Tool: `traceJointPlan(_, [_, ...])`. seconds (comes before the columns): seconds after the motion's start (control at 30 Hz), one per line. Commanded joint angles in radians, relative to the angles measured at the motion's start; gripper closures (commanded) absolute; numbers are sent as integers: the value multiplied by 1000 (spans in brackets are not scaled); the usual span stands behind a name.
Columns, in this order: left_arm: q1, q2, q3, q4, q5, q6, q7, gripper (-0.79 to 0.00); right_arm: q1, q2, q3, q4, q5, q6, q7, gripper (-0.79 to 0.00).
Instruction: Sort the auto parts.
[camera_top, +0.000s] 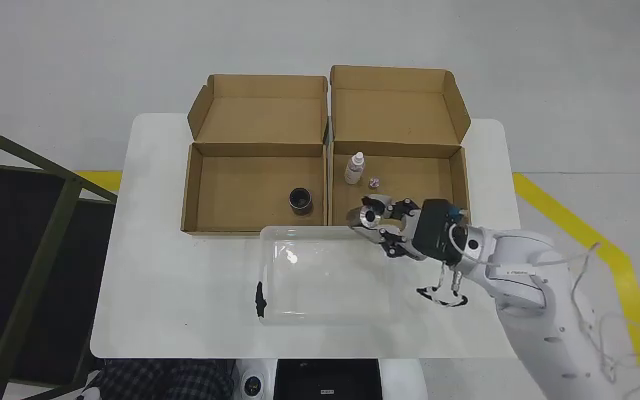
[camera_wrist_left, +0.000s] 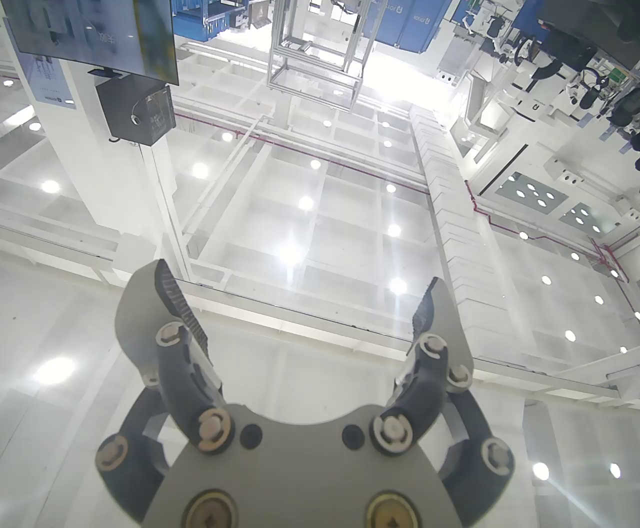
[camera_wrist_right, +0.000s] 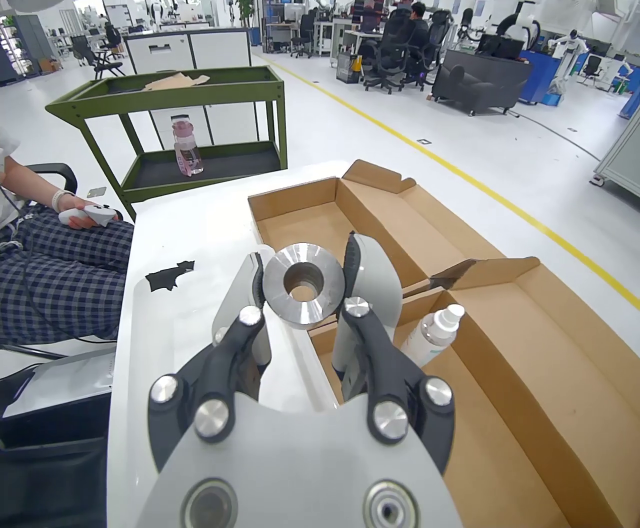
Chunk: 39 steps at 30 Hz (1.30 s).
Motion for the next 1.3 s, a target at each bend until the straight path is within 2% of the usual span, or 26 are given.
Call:
traceJointPlan(0.0, [0,0,0,0,0,0,0,-785,21,-3,-33,7,-19,10,10,0])
traceJointPlan(0.37, [0,0,0,0,0,0,0,-785,168,-33,-237,59,-123,99,63,0])
traceJointPlan(0.9, [0,0,0,0,0,0,0,-785,439,-113,-481,265,-158,270,119,0])
traceJointPlan(1.27, [0,0,0,0,0,0,0,-785,575,-170,-577,438,-137,285,80,0])
